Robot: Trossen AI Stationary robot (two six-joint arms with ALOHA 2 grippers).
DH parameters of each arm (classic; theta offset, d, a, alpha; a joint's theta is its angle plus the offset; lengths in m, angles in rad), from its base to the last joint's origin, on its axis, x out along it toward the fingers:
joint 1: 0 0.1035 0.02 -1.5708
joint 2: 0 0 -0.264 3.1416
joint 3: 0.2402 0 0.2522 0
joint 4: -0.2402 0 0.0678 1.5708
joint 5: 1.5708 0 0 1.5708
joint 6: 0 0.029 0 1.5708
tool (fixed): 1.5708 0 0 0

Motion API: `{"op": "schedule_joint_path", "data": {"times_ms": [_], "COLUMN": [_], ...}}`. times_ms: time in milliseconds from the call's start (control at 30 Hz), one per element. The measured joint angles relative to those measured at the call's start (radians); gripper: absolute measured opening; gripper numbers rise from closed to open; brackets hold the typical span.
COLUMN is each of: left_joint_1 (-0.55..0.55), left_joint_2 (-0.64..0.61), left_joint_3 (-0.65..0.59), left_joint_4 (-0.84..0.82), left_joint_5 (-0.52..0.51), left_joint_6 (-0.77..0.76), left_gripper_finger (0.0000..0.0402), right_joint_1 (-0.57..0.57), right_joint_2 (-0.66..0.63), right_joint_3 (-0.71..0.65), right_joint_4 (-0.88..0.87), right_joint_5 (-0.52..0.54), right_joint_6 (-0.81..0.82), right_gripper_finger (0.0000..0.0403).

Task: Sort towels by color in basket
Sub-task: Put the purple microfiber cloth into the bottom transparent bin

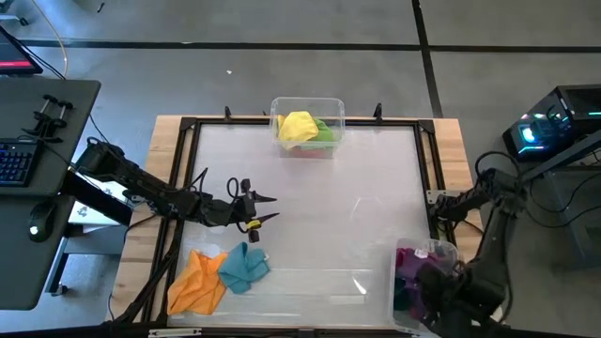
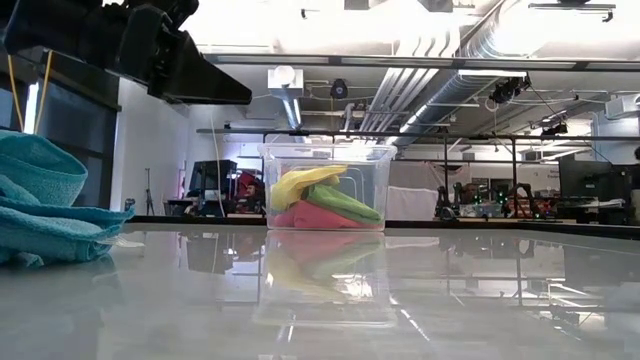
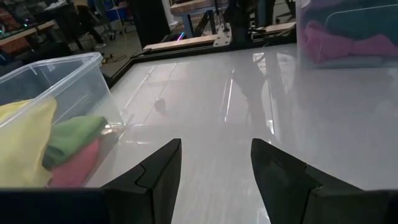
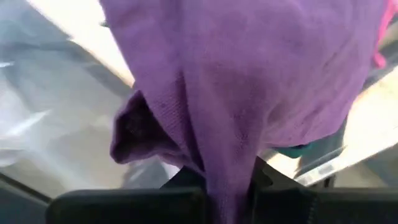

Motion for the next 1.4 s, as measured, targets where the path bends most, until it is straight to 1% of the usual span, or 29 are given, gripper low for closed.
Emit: {"op": "schedule_joint_path", "data": {"times_ms": [167, 300, 333, 400, 533, 600, 667, 833, 933, 1067, 1133, 1233, 1333, 1400], "left_joint_1": [0.0, 0.0, 0.0, 0.0, 0.0, 0.0, 0.0, 0.0, 0.0, 0.0, 0.0, 0.0, 0.0, 0.0], "left_joint_2": [0.0, 0.0, 0.0, 0.0, 0.0, 0.0, 0.0, 0.0, 0.0, 0.0, 0.0, 0.0, 0.0, 0.0], "left_joint_3": [0.0, 0.0, 0.0, 0.0, 0.0, 0.0, 0.0, 0.0, 0.0, 0.0, 0.0, 0.0, 0.0, 0.0], "left_joint_4": [0.0, 0.0, 0.0, 0.0, 0.001, 0.002, 0.01, 0.026, 0.028, 0.027, 0.027, 0.027, 0.028, 0.028], "left_joint_5": [0.0, 0.0, 0.0, 0.0, 0.0, 0.0, 0.0, 0.0, 0.001, 0.003, 0.003, 0.004, 0.005, 0.005], "left_joint_6": [-0.003, -0.004, -0.003, -0.004, -0.004, -0.004, -0.004, -0.004, -0.004, -0.004, -0.004, -0.004, -0.007, -0.007], "left_gripper_finger": [0.0182, 0.0182, 0.0182, 0.0182, 0.0182, 0.0182, 0.0182, 0.0182, 0.0182, 0.0182, 0.0182, 0.0182, 0.0182, 0.0182], "right_joint_1": [-0.055, -0.084, -0.085, -0.085, -0.085, -0.085, -0.085, -0.083, -0.084, -0.083, -0.086, -0.118, -0.181, -0.241], "right_joint_2": [-0.045, -0.08, -0.086, -0.098, -0.117, -0.125, -0.134, -0.194, -0.245, -0.302, -0.32, -0.338, -0.345, -0.344], "right_joint_3": [-0.189, -0.347, -0.382, -0.442, -0.506, -0.508, -0.499, -0.435, -0.387, -0.319, -0.282, -0.233, -0.215, -0.224], "right_joint_4": [0.2, 0.333, 0.36, 0.403, 0.446, 0.437, 0.408, 0.372, 0.344, 0.27, 0.203, 0.13, 0.092, 0.079], "right_joint_5": [-0.049, -0.2, -0.225, -0.242, -0.246, -0.242, -0.238, -0.195, -0.157, -0.108, -0.049, 0.101, 0.247, 0.299], "right_joint_6": [-0.104, -0.125, -0.133, -0.137, -0.101, -0.089, -0.05, 0.047, 0.097, 0.177, 0.196, 0.156, 0.037, -0.058], "right_gripper_finger": [0.0017, 0.0017, 0.0017, 0.0017, 0.002, 0.0032, 0.0053, 0.0121, 0.0153, 0.0167, 0.0168, 0.0168, 0.0169, 0.0169]}}
